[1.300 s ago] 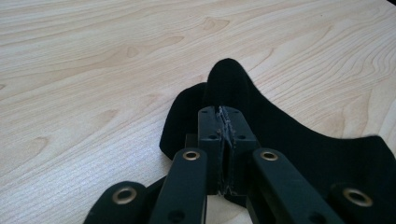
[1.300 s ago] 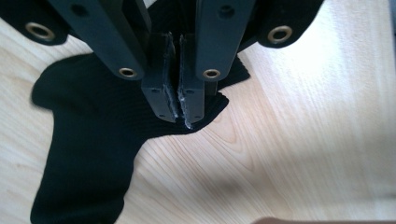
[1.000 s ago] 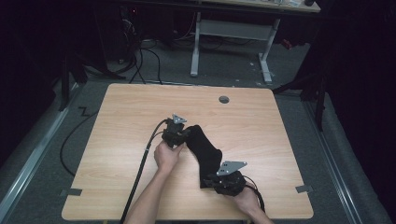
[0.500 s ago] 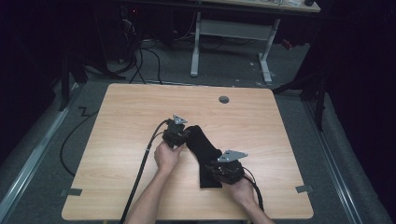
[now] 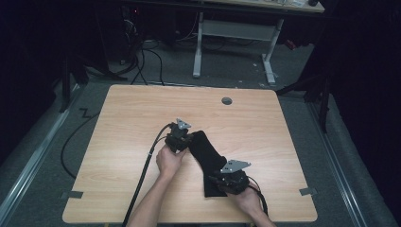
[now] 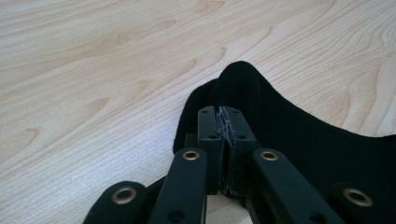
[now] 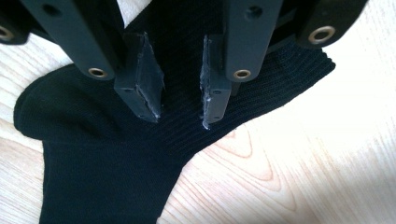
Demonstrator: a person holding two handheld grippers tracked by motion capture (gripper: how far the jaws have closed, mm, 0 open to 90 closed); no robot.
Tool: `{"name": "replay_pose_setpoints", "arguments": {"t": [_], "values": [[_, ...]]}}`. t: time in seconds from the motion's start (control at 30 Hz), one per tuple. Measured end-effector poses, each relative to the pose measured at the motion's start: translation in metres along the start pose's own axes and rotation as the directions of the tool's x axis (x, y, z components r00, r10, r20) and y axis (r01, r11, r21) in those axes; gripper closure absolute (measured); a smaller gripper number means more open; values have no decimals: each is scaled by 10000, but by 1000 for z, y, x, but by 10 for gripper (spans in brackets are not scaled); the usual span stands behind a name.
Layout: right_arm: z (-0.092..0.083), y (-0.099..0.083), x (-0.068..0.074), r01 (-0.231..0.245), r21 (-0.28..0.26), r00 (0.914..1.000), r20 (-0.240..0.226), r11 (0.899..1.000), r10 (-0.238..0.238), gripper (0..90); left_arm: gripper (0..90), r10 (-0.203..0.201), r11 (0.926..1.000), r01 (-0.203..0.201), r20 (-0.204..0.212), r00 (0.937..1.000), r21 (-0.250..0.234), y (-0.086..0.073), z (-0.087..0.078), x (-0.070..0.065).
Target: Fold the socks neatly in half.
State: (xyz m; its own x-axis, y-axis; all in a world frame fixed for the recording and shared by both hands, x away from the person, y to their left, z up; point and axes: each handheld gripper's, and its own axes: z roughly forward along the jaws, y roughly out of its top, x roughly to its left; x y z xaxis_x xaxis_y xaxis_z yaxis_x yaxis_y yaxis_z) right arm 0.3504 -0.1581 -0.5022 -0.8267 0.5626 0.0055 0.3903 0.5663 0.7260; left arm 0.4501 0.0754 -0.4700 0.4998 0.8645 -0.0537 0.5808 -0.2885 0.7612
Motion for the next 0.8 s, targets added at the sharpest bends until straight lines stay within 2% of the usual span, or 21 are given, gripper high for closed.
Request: {"name": "replay_pose_setpoints", "arguments": {"t": [0.1,0.2,0.27,0.4,0.57,0.7,0.8], "values": [[-1,-1,1,-45,9,10000,4,10000,45,678,871,-99,9999,99,-15,10000,103,-1,2,2],[-1,-1,0,-36,10,10000,-40,10000,36,678,869,-319,9982,324,-96,9994,511,-5,10,9],[-1,-1,-1,-64,8,9999,-85,10000,64,678,864,-311,9968,319,-128,9994,726,-7,14,11],[-1,-1,-1,-81,11,9999,-100,10000,81,678,787,-327,9967,334,-109,9994,741,-9,16,9],[-2,-1,1,156,101,9995,-266,9998,-153,691,701,-455,9978,452,49,9990,478,-13,6,11],[-3,-2,2,233,176,9985,-509,9996,-224,697,682,-171,9986,162,185,9997,498,-14,2,6],[-5,-2,4,323,257,9970,-717,9991,-304,698,713,-110,9987,95,308,9995,502,-14,4,1]]}}
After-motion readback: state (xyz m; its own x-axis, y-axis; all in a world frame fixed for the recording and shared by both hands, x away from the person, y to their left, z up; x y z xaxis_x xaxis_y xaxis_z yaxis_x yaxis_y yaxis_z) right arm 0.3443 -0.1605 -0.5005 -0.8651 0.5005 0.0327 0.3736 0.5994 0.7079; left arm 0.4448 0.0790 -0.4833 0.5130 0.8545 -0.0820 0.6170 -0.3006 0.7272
